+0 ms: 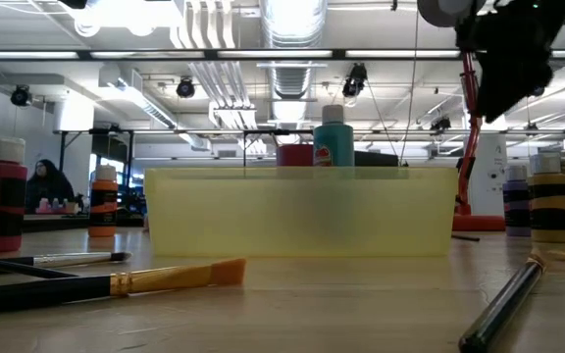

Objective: Pick & Place Paint Supplies
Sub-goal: Put the small purple paint bottle into the yellow bin

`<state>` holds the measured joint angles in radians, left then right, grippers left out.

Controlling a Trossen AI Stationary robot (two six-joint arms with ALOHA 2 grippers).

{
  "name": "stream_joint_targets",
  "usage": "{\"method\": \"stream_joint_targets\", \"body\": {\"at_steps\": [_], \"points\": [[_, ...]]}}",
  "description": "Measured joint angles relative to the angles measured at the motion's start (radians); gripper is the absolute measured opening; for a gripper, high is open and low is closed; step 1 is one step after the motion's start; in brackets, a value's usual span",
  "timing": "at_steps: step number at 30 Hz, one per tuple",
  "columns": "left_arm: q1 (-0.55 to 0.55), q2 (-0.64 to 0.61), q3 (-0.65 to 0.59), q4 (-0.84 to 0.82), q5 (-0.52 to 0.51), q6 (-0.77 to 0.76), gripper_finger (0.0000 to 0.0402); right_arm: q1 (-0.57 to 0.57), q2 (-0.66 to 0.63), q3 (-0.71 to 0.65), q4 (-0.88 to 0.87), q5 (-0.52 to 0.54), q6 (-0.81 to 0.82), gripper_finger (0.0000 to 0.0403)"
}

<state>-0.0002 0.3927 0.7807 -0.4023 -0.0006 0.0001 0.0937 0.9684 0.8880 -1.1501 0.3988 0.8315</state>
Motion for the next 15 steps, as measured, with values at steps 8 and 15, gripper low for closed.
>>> {"method": "stream_joint_targets", "body": {"at_steps": [8,15], "points": [[0.0,0.0,0.0,0.0,0.0,0.0,0.0046,-0.001,-0.007,-0.036,-0.131,-0.004,0.126,0.027],[0.0,0.0,0.0,0.0,0.0,0.0,0.0046,-0.026,-0.013,-0.057,-0.156,-0.006,0.167,0.0254]]}}
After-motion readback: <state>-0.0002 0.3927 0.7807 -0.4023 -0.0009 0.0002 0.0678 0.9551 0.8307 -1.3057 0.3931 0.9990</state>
